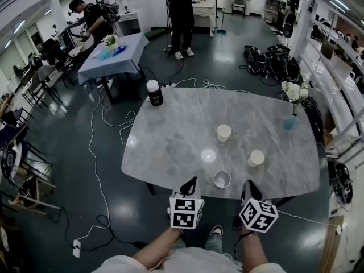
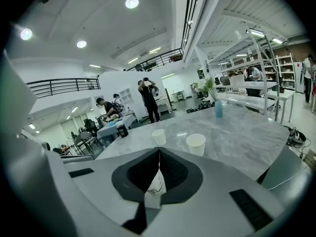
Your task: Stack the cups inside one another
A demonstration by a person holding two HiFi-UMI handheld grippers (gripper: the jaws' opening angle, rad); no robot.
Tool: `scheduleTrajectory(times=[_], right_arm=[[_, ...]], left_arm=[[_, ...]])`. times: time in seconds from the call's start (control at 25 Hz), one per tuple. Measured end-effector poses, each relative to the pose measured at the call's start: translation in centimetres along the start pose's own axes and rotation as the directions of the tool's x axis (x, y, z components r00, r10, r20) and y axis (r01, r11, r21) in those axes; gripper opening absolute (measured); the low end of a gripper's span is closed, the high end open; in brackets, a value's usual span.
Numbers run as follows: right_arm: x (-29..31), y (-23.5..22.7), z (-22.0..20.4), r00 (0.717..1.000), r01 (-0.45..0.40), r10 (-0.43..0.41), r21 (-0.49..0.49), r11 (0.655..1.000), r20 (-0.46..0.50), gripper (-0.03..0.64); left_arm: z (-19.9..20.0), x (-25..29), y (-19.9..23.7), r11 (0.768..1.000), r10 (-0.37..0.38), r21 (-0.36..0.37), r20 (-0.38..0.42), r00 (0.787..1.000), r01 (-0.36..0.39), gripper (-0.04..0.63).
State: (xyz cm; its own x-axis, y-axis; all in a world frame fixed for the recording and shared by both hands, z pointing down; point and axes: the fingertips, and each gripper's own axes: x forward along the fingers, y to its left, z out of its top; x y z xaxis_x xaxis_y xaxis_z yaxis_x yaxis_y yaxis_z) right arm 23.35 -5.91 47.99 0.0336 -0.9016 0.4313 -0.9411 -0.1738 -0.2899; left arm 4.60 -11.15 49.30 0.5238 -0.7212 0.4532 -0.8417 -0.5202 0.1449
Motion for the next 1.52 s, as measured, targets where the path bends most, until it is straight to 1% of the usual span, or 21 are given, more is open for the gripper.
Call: scheduleTrajectory(times=[0.32, 0.72, 0.76, 0.84, 1.28, 1.52], right_arm=[[0.4, -3.4, -0.5, 0.998, 0.057, -0.057, 0.007, 0.998, 0.004, 0.009], [2.9, -6.2, -1.8, 0.996, 0.087, -0.086, 0.051, 0.995, -0.029, 0.014], [3.2, -6.5, -1.9, 0.996, 0.089, -0.087, 0.051, 0.995, -0.033, 0.019], [3.7, -7.0, -2.2, 0.995, 0.088, -0.086, 0.052, 0.995, -0.043, 0.053], [7.6, -8.7, -3.0, 0.993, 0.093, -0.089, 0.051, 0.994, -0.08, 0.097], [9.4, -9.7, -3.9, 0.989, 0.106, -0.101, 0.043, 0.993, -0.11, 0.128]], left_arm=[[-1.7, 1.0, -1.2, 1.0, 0.0, 0.009, -0.045, 0.999, 0.001, -0.006], [-3.3, 2.3, -0.6, 0.999, 0.027, 0.021, -0.095, 0.995, -0.025, -0.006], [-3.4, 2.4, -0.6, 0.999, 0.031, 0.022, -0.099, 0.995, -0.029, -0.006], [-3.8, 2.6, -0.5, 0.999, 0.04, 0.022, -0.105, 0.994, -0.038, -0.006], [-4.8, 4.7, 0.7, 0.997, 0.071, 0.013, -0.125, 0.99, -0.07, -0.006], [-6.2, 5.4, 1.7, 0.996, 0.093, 0.0, -0.156, 0.983, -0.094, -0.006]])
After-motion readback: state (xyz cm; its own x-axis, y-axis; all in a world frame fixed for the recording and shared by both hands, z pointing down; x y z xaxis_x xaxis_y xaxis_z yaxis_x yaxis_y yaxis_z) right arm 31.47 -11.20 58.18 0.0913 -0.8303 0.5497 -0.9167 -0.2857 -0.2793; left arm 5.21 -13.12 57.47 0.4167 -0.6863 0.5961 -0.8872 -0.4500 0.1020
